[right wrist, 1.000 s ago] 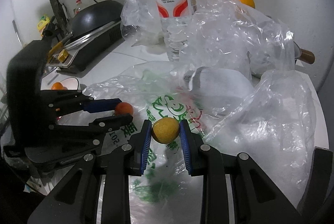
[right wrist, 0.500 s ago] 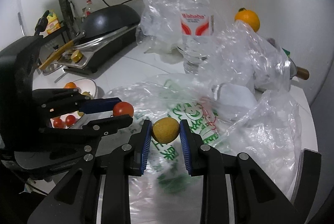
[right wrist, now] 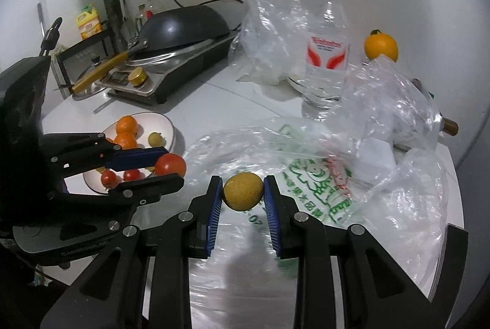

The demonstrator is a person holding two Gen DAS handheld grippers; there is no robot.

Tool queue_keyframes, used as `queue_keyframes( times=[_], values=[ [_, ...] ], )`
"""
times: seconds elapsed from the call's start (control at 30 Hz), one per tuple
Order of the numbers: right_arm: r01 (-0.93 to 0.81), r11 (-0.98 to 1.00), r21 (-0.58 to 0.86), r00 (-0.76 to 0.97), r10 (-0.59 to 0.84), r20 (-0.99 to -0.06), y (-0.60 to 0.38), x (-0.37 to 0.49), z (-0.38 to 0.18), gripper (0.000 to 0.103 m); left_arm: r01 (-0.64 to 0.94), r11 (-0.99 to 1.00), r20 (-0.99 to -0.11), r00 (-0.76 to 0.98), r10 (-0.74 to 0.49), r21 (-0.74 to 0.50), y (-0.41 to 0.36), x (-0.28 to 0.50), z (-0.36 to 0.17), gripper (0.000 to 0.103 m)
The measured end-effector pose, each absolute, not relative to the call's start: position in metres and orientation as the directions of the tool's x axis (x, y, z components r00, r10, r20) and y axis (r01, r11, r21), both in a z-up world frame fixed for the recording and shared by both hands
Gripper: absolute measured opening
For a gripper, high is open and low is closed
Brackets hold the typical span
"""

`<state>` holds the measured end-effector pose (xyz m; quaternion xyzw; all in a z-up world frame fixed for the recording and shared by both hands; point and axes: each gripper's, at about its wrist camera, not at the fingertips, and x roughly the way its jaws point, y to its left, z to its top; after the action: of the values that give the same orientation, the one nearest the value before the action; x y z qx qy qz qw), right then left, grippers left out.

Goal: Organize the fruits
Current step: 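Carry the cherry tomato and the yellow fruit with both grippers over the plate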

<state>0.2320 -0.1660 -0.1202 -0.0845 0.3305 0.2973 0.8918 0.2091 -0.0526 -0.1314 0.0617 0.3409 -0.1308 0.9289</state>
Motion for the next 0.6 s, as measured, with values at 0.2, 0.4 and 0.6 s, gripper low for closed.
queue_keyframes(
  times=[0.2, 0.4, 0.6],
  values=[
    [-0.610, 0.792, 0.023, 0.598, 0.479, -0.643, -0.145, 0.222, -0.117, 0.029, 0.247, 0.969, -0.642, 0.745, -0.181, 0.013, -0.026, 0.191, -0.132, 0.029],
    [-0.635, 0.773, 0.009, 0.582, 0.486, -0.652, -0.120, 0.214, -0.119, 0.029, 0.212, 0.977, -0.640, 0.752, -0.160, 0.004, -0.004, 0.176, -0.134, 0.029],
    [-0.656, 0.755, -0.007, 0.570, 0.489, -0.661, -0.100, 0.205, -0.119, 0.029, 0.176, 0.984, -0.639, 0.757, -0.137, -0.004, 0.018, 0.162, -0.137, 0.029]
  ],
)
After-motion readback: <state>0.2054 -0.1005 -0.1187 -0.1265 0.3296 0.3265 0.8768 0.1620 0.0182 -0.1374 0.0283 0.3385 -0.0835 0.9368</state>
